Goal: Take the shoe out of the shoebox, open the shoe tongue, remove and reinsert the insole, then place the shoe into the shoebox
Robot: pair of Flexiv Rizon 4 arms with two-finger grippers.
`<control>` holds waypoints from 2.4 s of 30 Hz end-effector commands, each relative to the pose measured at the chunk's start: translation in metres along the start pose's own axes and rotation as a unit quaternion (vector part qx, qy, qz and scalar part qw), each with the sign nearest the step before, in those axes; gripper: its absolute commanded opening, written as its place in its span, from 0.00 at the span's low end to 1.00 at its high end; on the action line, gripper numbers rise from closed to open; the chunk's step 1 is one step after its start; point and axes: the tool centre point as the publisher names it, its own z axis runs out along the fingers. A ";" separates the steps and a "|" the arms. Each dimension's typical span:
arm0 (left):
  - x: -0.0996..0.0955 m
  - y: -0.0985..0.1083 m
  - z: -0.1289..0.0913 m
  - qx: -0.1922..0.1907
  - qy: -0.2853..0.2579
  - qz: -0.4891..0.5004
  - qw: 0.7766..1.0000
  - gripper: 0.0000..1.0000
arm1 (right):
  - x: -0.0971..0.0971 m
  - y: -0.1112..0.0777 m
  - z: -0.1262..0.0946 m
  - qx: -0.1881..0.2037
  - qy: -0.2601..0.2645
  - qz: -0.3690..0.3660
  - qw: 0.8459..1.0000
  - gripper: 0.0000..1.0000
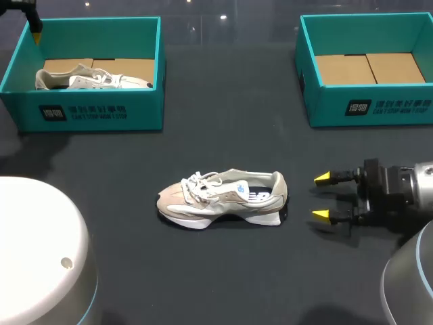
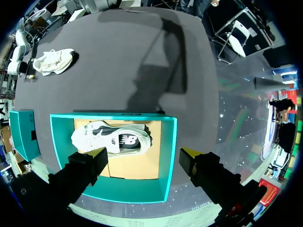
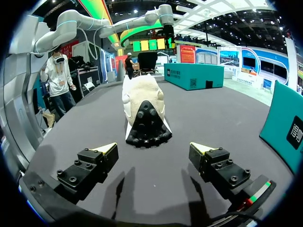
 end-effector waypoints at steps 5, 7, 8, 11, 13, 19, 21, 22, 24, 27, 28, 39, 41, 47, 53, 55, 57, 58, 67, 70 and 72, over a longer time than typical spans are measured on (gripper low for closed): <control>0.000 0.000 0.000 0.000 0.001 0.000 1.000 1.00 | 0.006 0.006 0.020 -0.006 -0.031 0.004 1.000 1.00; 0.000 0.000 0.000 0.000 0.001 0.000 1.000 1.00 | 0.006 0.006 0.021 -0.009 -0.032 0.004 0.999 1.00; 0.000 0.000 0.000 0.000 0.001 0.000 1.000 1.00 | 0.006 0.007 0.023 -0.009 -0.034 0.004 0.999 1.00; 0.000 0.000 0.000 0.000 0.001 0.000 1.000 1.00 | 0.007 0.009 0.028 -0.014 -0.033 -0.002 0.999 1.00; 0.000 0.000 0.000 0.000 0.001 0.000 1.000 1.00 | 0.006 0.010 0.033 -0.014 -0.030 -0.006 0.999 1.00; 0.000 0.000 0.000 0.000 0.001 0.000 1.000 1.00 | 0.002 0.012 0.048 -0.014 -0.020 -0.013 1.000 1.00; 0.000 0.000 0.000 0.000 0.001 0.000 1.000 1.00 | 0.001 0.011 0.052 -0.013 -0.018 -0.014 1.000 1.00; 0.000 0.000 0.000 0.000 0.001 0.000 1.000 1.00 | 0.000 0.011 0.053 -0.014 -0.014 -0.015 1.000 1.00; 0.000 0.000 0.000 0.000 0.001 0.000 1.000 1.00 | -0.001 0.011 0.056 -0.017 -0.014 -0.017 1.000 1.00; 0.000 0.000 0.000 0.000 0.001 0.000 1.000 1.00 | -0.003 0.011 0.059 -0.017 -0.010 -0.020 1.000 1.00; 0.000 0.000 0.000 0.000 0.001 0.000 1.000 1.00 | -0.004 0.011 0.060 -0.018 -0.008 -0.021 1.000 1.00; 0.000 0.000 0.000 0.000 0.001 0.000 1.000 1.00 | -0.001 0.014 0.074 -0.022 0.009 -0.024 0.999 1.00; 0.000 0.000 0.000 0.000 0.001 0.000 1.000 1.00 | 0.000 0.015 0.076 -0.019 0.009 -0.023 1.000 1.00; 0.000 0.000 0.000 0.000 0.001 0.000 1.000 1.00 | 0.003 0.018 0.079 -0.018 0.010 -0.026 0.999 1.00; 0.000 0.000 0.000 0.000 0.001 0.000 1.000 1.00 | 0.007 0.021 0.078 -0.013 0.011 -0.024 1.000 1.00; 0.000 0.000 0.000 0.000 0.001 0.000 1.000 1.00 | 0.008 0.022 0.076 -0.007 0.008 -0.023 1.000 1.00; 0.000 0.000 0.000 0.000 0.001 0.000 1.000 1.00 | 0.008 0.023 0.074 -0.007 0.008 -0.023 1.000 1.00; 0.000 0.000 0.000 0.000 0.001 0.000 1.000 1.00 | 0.008 0.024 0.073 -0.005 0.007 -0.022 1.000 1.00; 0.000 0.000 0.000 0.000 0.001 0.000 1.000 1.00 | 0.013 0.026 0.074 -0.007 0.006 -0.025 1.000 1.00; 0.000 0.000 0.000 0.000 0.001 0.000 1.000 1.00 | 0.014 0.028 0.076 -0.009 0.006 -0.028 1.000 1.00; 0.000 0.000 0.000 0.000 0.001 0.000 1.000 1.00 | 0.014 0.029 0.078 -0.011 0.006 -0.031 0.999 1.00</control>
